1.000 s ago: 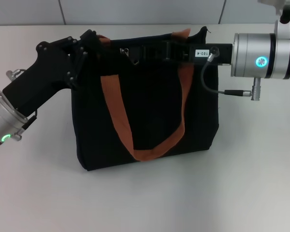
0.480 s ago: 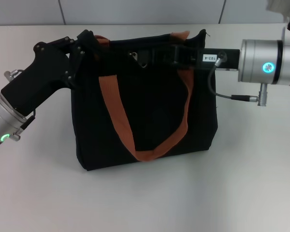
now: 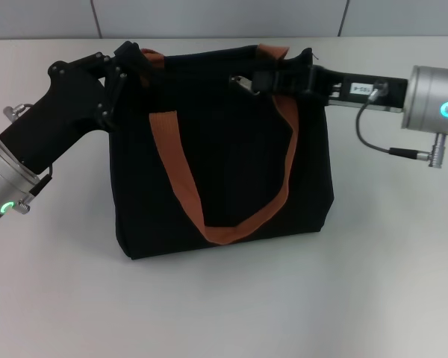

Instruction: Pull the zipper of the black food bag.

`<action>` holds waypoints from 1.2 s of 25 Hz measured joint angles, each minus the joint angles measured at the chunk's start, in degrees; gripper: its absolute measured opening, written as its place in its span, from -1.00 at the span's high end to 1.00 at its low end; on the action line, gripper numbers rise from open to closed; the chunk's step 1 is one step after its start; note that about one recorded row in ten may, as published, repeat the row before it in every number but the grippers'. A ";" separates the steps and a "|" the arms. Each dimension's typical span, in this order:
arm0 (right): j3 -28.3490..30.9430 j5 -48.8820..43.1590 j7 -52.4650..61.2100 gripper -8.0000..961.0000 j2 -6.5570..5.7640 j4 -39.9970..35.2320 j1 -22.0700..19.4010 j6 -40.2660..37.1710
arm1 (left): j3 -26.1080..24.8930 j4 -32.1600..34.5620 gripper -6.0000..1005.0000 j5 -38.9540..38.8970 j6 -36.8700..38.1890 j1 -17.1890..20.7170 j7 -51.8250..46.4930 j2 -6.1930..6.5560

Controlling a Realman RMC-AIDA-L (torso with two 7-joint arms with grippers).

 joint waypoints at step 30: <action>15.53 1.04 -15.42 0.98 1.14 -2.76 -6.00 -15.71 | 0.51 0.50 0.72 -2.37 -1.81 -3.99 -1.32 -0.07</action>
